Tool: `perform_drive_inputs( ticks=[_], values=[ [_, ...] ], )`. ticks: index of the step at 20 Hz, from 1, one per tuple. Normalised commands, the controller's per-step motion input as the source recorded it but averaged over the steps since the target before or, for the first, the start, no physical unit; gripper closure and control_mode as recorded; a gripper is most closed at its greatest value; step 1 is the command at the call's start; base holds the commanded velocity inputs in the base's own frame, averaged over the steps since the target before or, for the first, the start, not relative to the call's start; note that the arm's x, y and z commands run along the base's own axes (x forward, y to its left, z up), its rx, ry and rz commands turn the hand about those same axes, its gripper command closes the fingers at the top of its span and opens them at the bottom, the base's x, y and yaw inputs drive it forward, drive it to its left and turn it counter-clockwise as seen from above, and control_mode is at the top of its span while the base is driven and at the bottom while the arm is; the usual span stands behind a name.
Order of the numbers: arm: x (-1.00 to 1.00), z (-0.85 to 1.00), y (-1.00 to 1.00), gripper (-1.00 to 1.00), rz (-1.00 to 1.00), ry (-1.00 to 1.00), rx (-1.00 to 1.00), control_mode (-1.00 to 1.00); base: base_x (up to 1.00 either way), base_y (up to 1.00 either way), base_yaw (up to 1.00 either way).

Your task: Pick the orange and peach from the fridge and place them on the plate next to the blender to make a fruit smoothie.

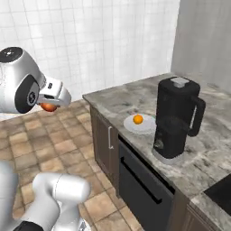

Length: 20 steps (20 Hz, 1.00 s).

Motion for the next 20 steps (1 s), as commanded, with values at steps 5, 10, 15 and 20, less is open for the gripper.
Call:
perform_drive_inputs(
  ticks=[5, 10, 15, 20],
  values=[
    [0.0, 0.0, 0.0, 1.0, 0.0, 0.0, 0.0, 1.0, 0.19, 0.47, -0.89],
    [0.0, 0.0, 0.0, 1.0, 0.0, 0.0, 0.0, 1.0, 0.55, 0.66, -0.8],
    [0.0, 0.0, 0.0, 1.0, 0.0, 0.0, 0.0, 1.0, 0.31, 0.25, -0.18],
    [0.0, 0.0, 0.0, 1.0, 0.0, 0.0, 0.0, 1.0, 0.04, 0.02, -0.04]
  ],
)
